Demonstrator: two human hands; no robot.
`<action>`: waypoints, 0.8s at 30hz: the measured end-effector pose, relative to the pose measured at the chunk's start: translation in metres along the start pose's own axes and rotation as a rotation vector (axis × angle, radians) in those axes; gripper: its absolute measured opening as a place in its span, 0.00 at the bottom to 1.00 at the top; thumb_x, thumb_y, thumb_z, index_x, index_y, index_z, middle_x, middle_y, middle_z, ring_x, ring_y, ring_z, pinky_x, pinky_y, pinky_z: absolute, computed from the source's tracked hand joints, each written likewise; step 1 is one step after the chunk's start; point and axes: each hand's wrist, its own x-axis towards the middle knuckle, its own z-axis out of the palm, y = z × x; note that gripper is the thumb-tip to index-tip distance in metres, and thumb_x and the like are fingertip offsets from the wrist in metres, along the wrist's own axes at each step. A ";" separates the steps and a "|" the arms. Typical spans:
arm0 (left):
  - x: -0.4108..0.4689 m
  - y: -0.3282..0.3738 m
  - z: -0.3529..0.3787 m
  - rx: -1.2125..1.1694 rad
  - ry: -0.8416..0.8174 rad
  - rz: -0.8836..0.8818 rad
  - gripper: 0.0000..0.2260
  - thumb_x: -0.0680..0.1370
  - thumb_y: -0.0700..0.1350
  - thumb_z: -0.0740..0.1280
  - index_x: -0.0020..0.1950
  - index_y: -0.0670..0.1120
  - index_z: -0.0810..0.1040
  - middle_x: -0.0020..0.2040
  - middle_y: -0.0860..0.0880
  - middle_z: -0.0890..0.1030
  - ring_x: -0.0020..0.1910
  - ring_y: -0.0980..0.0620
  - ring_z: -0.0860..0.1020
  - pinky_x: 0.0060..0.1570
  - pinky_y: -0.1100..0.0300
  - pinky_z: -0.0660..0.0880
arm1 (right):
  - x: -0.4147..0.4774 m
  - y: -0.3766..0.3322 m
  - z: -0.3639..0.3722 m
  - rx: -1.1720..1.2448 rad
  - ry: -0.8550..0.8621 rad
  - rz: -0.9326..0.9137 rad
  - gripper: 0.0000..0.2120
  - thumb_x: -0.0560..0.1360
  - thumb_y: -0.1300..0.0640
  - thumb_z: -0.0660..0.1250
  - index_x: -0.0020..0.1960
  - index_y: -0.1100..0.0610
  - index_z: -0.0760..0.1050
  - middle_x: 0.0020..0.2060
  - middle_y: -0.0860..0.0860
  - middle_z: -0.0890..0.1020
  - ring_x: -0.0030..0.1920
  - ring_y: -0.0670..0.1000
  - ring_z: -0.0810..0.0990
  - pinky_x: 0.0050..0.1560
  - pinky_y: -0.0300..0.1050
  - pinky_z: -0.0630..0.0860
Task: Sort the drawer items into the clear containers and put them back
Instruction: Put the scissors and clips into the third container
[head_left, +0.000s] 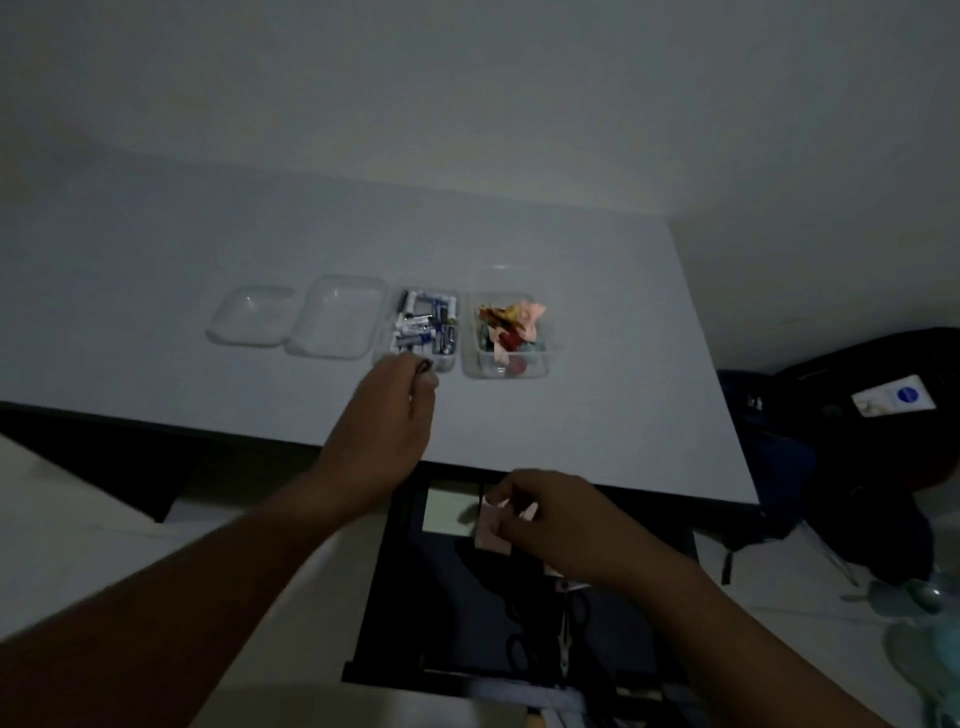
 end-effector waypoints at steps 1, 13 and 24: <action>0.020 -0.007 0.000 0.047 0.023 -0.018 0.10 0.84 0.47 0.58 0.51 0.47 0.77 0.47 0.47 0.73 0.46 0.47 0.75 0.49 0.51 0.74 | 0.007 -0.005 -0.005 0.007 0.009 0.009 0.10 0.76 0.50 0.69 0.56 0.46 0.81 0.48 0.42 0.83 0.44 0.37 0.80 0.47 0.34 0.77; 0.123 -0.049 0.031 0.491 -0.153 -0.214 0.15 0.74 0.57 0.67 0.58 0.54 0.82 0.59 0.46 0.82 0.65 0.39 0.73 0.66 0.42 0.62 | 0.022 0.067 -0.017 -0.199 -0.308 0.359 0.08 0.76 0.55 0.70 0.53 0.54 0.85 0.48 0.51 0.87 0.50 0.52 0.86 0.55 0.49 0.82; 0.045 -0.026 0.021 0.231 0.108 0.023 0.10 0.79 0.54 0.65 0.58 0.53 0.79 0.56 0.50 0.80 0.58 0.45 0.72 0.55 0.49 0.65 | -0.004 0.112 0.021 -0.207 -0.260 0.445 0.13 0.79 0.54 0.67 0.60 0.58 0.82 0.56 0.57 0.84 0.46 0.51 0.81 0.34 0.34 0.72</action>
